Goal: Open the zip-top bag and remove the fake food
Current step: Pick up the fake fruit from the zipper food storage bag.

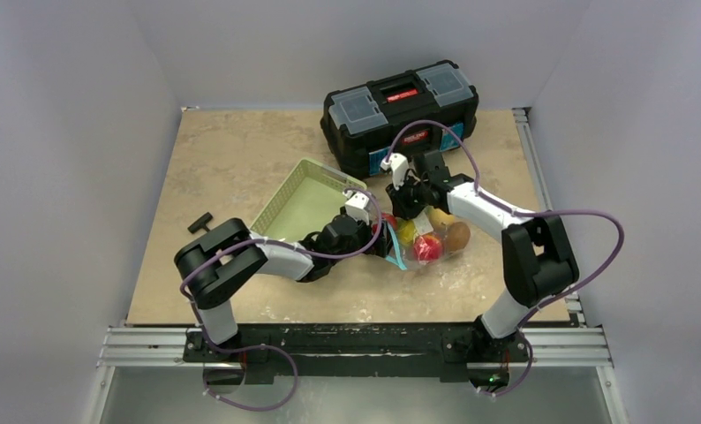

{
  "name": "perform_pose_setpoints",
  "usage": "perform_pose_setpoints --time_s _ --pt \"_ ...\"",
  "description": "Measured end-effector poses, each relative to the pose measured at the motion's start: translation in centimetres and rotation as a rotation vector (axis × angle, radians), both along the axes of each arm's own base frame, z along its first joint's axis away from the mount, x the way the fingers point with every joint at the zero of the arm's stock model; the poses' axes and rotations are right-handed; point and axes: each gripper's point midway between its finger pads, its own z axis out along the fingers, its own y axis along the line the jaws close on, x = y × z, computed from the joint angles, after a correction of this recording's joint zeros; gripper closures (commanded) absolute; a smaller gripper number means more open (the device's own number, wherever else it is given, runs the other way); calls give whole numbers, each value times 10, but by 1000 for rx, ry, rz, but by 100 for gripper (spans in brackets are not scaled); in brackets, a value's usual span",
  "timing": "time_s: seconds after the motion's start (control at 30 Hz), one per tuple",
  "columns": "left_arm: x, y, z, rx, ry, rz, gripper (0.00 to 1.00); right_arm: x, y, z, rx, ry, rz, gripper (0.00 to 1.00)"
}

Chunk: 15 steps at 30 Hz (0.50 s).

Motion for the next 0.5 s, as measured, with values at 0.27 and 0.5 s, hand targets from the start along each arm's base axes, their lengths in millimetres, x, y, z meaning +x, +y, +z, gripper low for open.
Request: perform_pose_setpoints --time_s 0.27,0.5 --pt "-2 2 -14 22 80 24 14 -27 6 -21 -5 114 140 86" --pt "0 -2 -16 19 115 36 19 -41 14 -15 32 156 228 89"
